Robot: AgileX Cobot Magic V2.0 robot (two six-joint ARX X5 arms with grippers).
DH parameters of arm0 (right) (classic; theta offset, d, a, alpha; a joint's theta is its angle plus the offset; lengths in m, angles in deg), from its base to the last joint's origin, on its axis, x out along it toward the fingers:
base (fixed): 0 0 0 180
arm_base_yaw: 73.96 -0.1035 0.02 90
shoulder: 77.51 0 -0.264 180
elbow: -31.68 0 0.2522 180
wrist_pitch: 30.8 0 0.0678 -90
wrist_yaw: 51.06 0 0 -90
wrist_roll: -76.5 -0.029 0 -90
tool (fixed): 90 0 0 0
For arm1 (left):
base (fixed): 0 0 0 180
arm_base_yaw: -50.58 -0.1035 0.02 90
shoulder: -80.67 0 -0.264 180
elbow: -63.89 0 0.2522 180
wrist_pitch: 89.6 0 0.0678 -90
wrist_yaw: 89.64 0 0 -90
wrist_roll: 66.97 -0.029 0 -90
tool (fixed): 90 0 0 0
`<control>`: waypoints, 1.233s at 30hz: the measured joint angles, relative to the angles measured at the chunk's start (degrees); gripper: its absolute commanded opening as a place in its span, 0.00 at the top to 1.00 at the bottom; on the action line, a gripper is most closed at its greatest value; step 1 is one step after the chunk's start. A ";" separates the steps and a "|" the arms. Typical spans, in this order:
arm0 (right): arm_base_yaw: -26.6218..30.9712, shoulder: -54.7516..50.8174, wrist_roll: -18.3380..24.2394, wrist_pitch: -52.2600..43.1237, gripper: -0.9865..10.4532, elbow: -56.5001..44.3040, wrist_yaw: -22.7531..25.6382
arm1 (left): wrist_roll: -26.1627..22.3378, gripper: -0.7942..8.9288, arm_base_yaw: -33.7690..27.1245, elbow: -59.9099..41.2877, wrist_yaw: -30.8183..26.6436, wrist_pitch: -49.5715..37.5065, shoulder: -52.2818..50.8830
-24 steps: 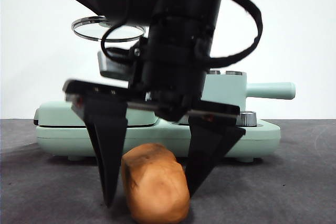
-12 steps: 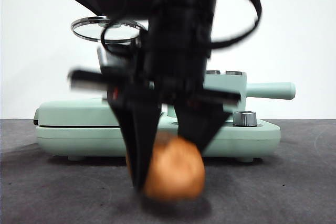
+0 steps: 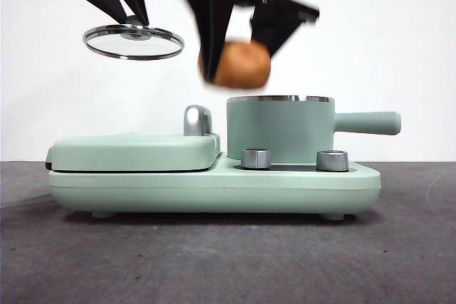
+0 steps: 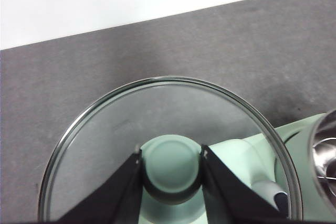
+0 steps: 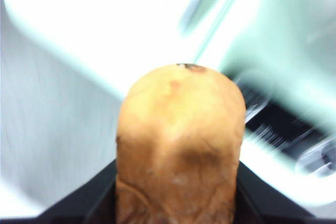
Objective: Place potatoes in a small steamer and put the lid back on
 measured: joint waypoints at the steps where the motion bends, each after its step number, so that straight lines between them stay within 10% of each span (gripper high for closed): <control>1: 1.49 0.00 0.33 -0.17 0.86 1.86 0.00 | 0.00 0.91 -0.24 0.00 0.00 0.00 0.00; 12: 15.06 10.69 3.37 0.15 0.86 20.09 -1.49 | 0.00 0.91 -0.26 0.00 0.00 0.00 0.02; 37: 16.79 20.52 8.02 2.73 0.86 21.24 1.66 | 0.02 0.91 0.81 0.00 0.02 0.17 0.09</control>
